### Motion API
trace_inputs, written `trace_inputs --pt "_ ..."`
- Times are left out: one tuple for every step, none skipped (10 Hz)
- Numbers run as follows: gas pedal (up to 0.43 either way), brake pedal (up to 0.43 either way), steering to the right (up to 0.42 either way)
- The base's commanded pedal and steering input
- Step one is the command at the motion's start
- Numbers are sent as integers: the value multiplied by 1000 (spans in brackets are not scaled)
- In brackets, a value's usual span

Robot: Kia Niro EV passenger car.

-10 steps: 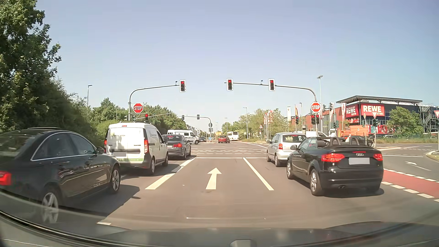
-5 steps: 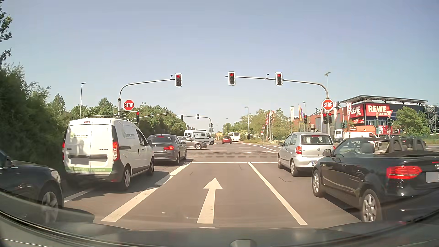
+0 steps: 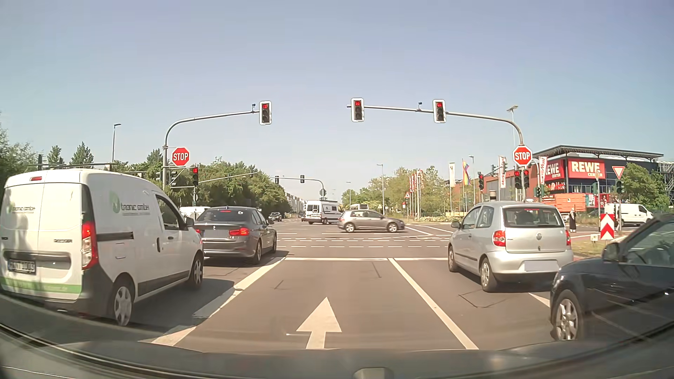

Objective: Follow the waypoints while adhering to traffic rules and regulations

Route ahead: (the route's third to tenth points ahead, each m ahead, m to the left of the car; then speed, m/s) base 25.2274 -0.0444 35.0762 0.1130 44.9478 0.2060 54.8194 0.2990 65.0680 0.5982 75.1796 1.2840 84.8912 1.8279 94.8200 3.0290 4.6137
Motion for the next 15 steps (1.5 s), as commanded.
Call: trace_inputs --pt "0 177 9" --pt "0 177 9" --pt "0 177 9" --pt "0 177 9" --pt "0 177 9" --pt "0 183 8" --pt "0 177 8" --pt "0 177 8" --pt "0 177 8" --pt "0 177 7" --pt "0 177 7" --pt "0 177 8" --pt "0 177 8" --pt "0 177 7" --pt "0 177 7"
